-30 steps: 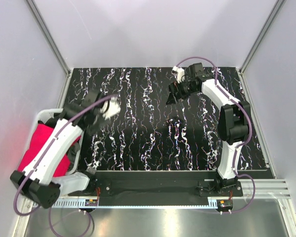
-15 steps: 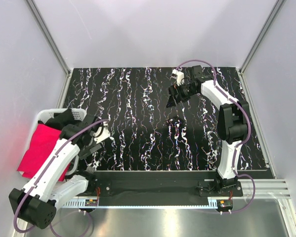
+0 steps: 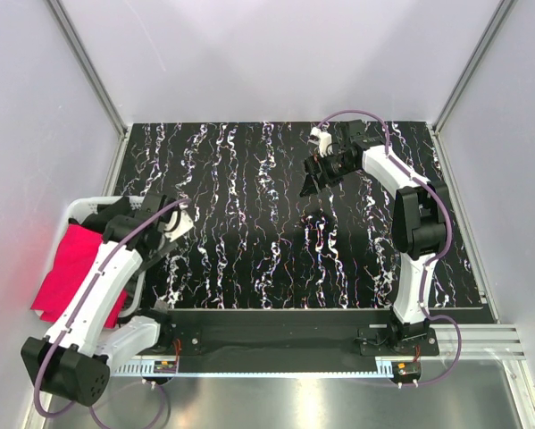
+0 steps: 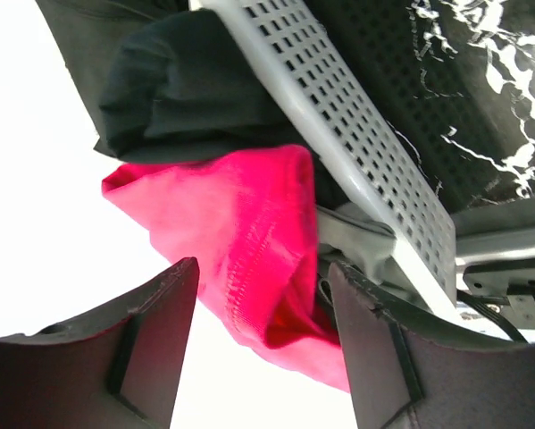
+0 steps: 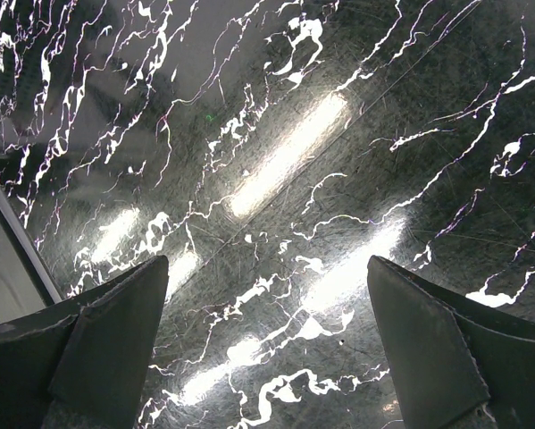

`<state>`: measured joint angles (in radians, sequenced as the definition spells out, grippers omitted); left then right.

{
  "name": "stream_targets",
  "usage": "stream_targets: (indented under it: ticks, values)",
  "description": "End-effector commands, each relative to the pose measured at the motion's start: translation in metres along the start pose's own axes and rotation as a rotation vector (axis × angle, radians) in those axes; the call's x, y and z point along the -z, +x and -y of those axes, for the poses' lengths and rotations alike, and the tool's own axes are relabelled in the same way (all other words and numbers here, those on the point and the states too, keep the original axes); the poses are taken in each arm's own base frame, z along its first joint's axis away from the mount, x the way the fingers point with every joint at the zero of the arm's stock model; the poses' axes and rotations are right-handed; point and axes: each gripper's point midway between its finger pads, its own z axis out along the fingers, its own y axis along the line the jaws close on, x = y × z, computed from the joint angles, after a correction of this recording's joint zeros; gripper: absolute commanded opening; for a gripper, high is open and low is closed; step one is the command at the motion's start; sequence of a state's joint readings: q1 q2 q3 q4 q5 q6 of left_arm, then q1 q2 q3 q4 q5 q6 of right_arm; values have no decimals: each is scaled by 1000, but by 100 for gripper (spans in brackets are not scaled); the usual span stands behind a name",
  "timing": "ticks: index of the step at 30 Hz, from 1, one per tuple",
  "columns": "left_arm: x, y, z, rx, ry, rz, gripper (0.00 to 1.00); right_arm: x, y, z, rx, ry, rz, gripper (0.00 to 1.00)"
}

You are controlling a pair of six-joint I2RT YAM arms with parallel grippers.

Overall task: Fold and stack the t-shirts
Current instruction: Grab the tshirt from the pile, then move the tshirt to the center of the board

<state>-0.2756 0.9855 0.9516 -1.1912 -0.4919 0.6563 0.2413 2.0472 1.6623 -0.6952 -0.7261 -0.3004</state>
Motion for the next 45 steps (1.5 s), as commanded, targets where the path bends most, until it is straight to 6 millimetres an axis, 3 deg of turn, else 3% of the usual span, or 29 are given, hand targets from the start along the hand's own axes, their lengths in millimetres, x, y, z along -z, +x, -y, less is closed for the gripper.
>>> stream_targets:
  ticks: [1,9,11,14,15,18,21,25,29,32,33,35,36,37,38,39,40,41,42,44,45]
  values:
    - [-4,-1,-14,3,-39,-20,61,1,-12,-6,19,-25,21,100]
    - [-15,8,-13,-5,-8,-66,42,1,-12,-4,24,-19,18,100]
    - [-16,8,-13,0,-2,-71,28,0,-10,-4,19,-21,12,100]
    - [-17,5,-15,8,9,-75,16,-2,-10,-4,12,-25,10,100]
    - [-18,2,-16,18,13,-76,0,-2,-10,-3,7,-24,12,100]
    - [-9,-10,-27,55,4,-29,0,-2,-11,-3,6,-25,14,100]
    - [11,-25,-54,105,-52,50,0,-1,-12,-2,10,-14,13,100]
    - [59,-49,-104,193,-164,202,0,-1,-14,-1,12,-13,16,100]
    - [86,-68,-129,250,-195,301,0,-3,-19,0,8,-14,22,100]
    - [122,-88,-160,301,-247,420,0,-2,-23,1,12,-10,29,100]
    - [155,-94,-184,344,-308,510,0,-2,-23,2,13,-7,29,100]
    - [181,-119,-204,345,-331,608,0,-2,-23,3,16,-6,26,100]
    - [222,-122,-226,375,-399,714,0,-3,-22,3,17,-6,24,100]
    - [230,-151,-230,338,-394,761,0,-4,-22,4,14,-6,23,100]
    - [247,-163,-237,315,-421,811,0,-5,-22,4,12,-6,22,100]
    - [291,-166,-255,347,-502,927,0,-4,-24,5,13,-3,25,100]
    - [301,-200,-250,300,-494,990,0,-5,-24,6,8,-2,25,100]
    - [319,-213,-252,267,-529,1045,0,-3,-26,6,7,1,29,100]
    - [351,-235,-250,261,-561,1174,0,-2,-28,7,10,12,34,100]
    - [368,-268,-239,194,-585,1258,0,5,-35,9,12,38,50,100]
    - [396,-285,-229,186,-594,1367,0,11,-38,11,12,52,62,100]
